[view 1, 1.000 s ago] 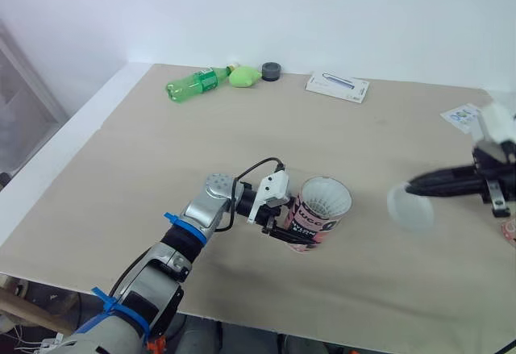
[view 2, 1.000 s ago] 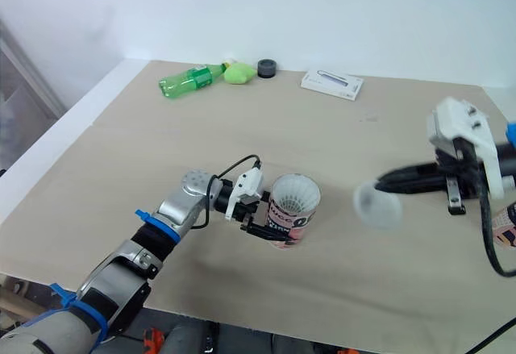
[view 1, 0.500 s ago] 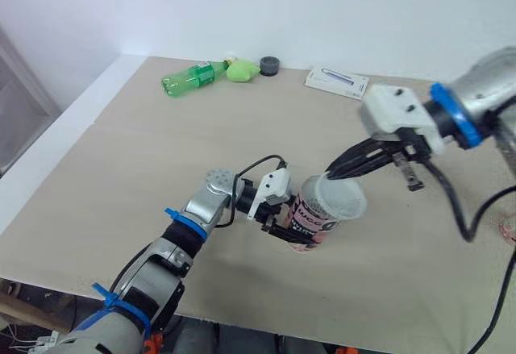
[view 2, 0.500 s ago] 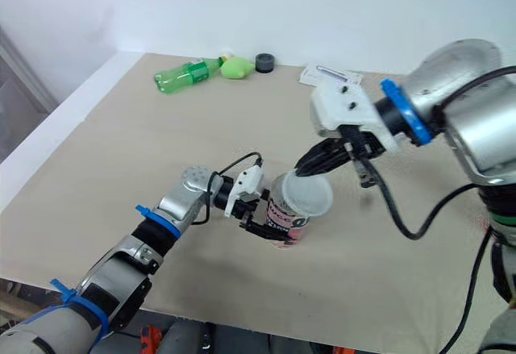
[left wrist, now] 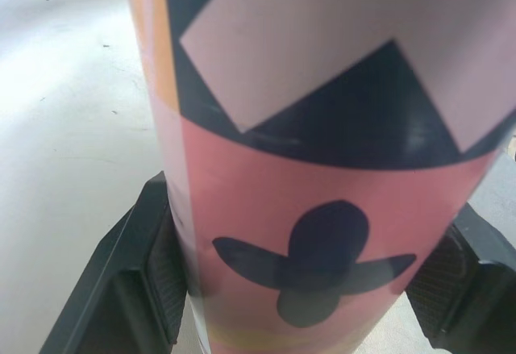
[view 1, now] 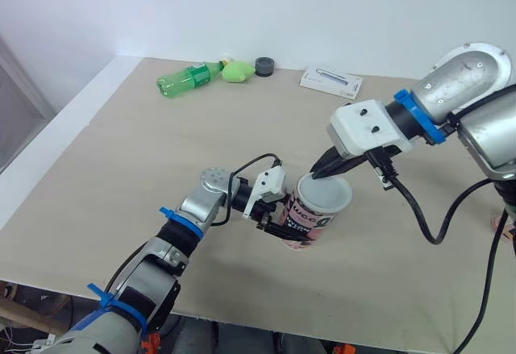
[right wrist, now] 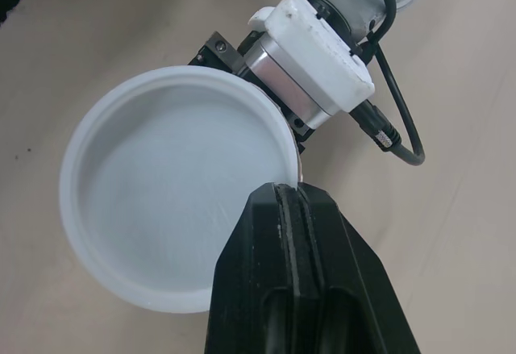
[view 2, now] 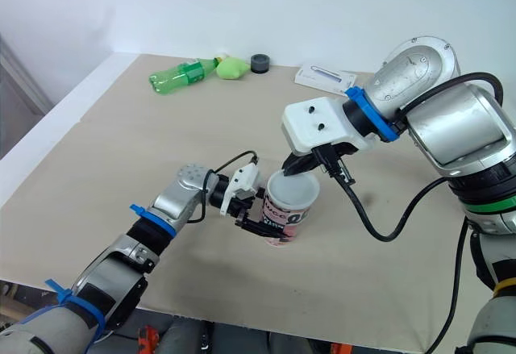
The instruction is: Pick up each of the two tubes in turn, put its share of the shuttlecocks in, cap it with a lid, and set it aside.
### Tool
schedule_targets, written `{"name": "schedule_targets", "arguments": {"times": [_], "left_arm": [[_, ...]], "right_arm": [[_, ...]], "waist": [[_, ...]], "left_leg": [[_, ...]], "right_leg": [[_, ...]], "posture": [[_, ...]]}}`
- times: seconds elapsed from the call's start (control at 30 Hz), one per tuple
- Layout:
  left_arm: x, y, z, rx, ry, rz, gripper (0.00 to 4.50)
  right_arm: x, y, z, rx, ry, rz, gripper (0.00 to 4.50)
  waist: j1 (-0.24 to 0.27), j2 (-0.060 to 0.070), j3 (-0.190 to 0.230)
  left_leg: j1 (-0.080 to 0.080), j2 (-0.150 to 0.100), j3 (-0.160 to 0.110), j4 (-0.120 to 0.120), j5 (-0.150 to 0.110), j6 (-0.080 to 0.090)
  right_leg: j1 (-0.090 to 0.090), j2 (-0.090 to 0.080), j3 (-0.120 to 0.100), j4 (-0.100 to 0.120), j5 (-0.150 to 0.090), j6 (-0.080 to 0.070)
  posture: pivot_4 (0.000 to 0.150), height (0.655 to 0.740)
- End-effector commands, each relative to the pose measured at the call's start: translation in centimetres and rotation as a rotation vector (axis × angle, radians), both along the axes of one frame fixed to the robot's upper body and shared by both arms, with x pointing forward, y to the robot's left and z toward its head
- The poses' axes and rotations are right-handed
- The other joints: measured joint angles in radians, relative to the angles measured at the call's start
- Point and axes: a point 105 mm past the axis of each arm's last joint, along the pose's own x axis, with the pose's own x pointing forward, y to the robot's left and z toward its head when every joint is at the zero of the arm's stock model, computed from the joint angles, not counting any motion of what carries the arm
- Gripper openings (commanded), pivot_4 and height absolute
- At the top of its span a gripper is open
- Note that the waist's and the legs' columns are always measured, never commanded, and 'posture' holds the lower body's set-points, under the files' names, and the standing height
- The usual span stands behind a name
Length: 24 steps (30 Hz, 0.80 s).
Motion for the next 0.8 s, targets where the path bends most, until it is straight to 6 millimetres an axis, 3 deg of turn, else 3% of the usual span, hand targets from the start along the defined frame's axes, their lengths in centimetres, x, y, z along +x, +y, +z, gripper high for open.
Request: {"name": "schedule_targets", "arguments": {"times": [0.03,0.4,0.63,0.73,0.8], "left_arm": [[0.4,1.0,-2.0,0.094,0.033,0.041,3.04],[0.4,1.0,-2.0,0.1,0.03,0.035,3.04],[0.4,1.0,-1.8,0.098,0.03,0.035,3.04],[0.3,0.9,-1.9,0.099,0.032,0.031,3.04],[0.4,0.9,-1.8,0.1,0.031,0.032,3.04]], "right_arm": [[-0.9,0.6,0.8,-0.009,-0.044,0.057,0.09],[-0.4,1.1,1.7,0.057,-0.092,0.035,0.09],[-0.7,0.6,1.0,0.064,-0.053,0.016,0.09],[-0.2,0.7,1.5,0.104,-0.052,-0.008,1.01],[-0.1,0.8,1.9,0.131,-0.044,-0.02,1.98]], "waist": [[0.0,0.0,0.0],[0.0,0.0,0.0],[0.0,0.0,0.0],[0.0,0.0,0.0],[0.0,0.0,0.0]], "left_leg": [[0.0,0.0,0.0,0.0,0.0,0.0],[0.0,0.001,0.0,0.0,0.0,0.0],[0.0,0.001,0.001,0.0,0.0,0.0],[0.0,0.001,0.001,0.0,0.0,0.0],[0.0,0.001,0.001,0.0,0.0,0.0]], "right_leg": [[0.0,0.0,0.0,0.0,0.0,0.0],[-0.001,0.001,0.0,0.0,0.0,0.0],[-0.001,0.001,0.001,0.0,0.001,-0.001],[-0.001,0.001,0.001,0.001,0.001,-0.001],[-0.001,0.001,0.001,0.001,0.001,-0.001]], "posture": [[0.15,0.7294],[0.15,0.7294],[0.15,0.7294],[0.15,0.7294],[0.15,0.7294]]}}
